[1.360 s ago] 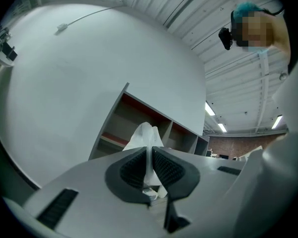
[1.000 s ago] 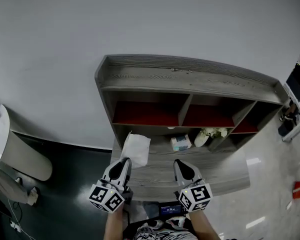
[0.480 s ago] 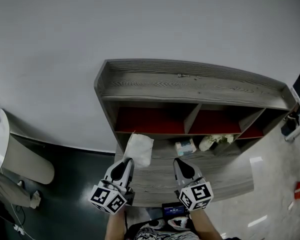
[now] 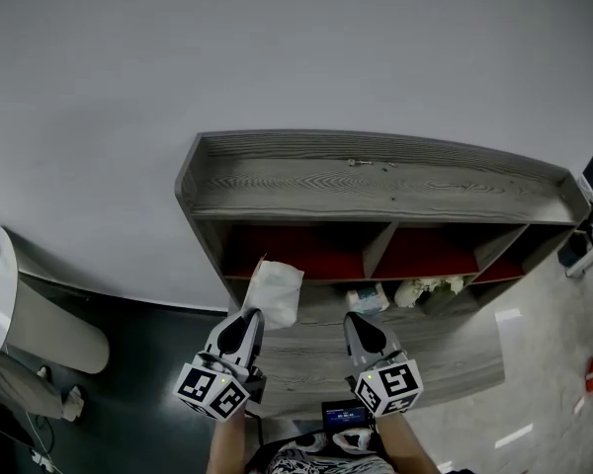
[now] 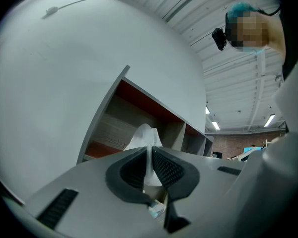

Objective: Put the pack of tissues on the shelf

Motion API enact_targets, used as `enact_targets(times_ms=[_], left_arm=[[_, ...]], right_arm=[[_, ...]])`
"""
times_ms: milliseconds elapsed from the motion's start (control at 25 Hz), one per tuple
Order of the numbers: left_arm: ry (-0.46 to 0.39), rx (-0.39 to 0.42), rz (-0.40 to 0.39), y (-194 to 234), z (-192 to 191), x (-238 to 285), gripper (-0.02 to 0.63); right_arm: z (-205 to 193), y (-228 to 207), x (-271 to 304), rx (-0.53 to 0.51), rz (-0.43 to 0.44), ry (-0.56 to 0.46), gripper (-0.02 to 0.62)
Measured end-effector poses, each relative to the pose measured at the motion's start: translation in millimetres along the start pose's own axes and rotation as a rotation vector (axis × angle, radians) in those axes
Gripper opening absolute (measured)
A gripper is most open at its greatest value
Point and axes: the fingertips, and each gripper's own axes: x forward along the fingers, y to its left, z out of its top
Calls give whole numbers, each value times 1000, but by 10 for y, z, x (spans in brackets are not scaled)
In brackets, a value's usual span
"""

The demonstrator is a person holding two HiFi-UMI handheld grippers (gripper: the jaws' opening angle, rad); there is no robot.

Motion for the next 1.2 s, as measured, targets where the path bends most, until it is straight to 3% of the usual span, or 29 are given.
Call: enact_targets(times_ms=[600,1200], left_arm=[[-10,25,1,199,125,418,25],[12,49,3,316,3,699,25]], right_arm=[[130,-340,250,9,-44,-17,5],[64,-507,402,19,-60,7,5]])
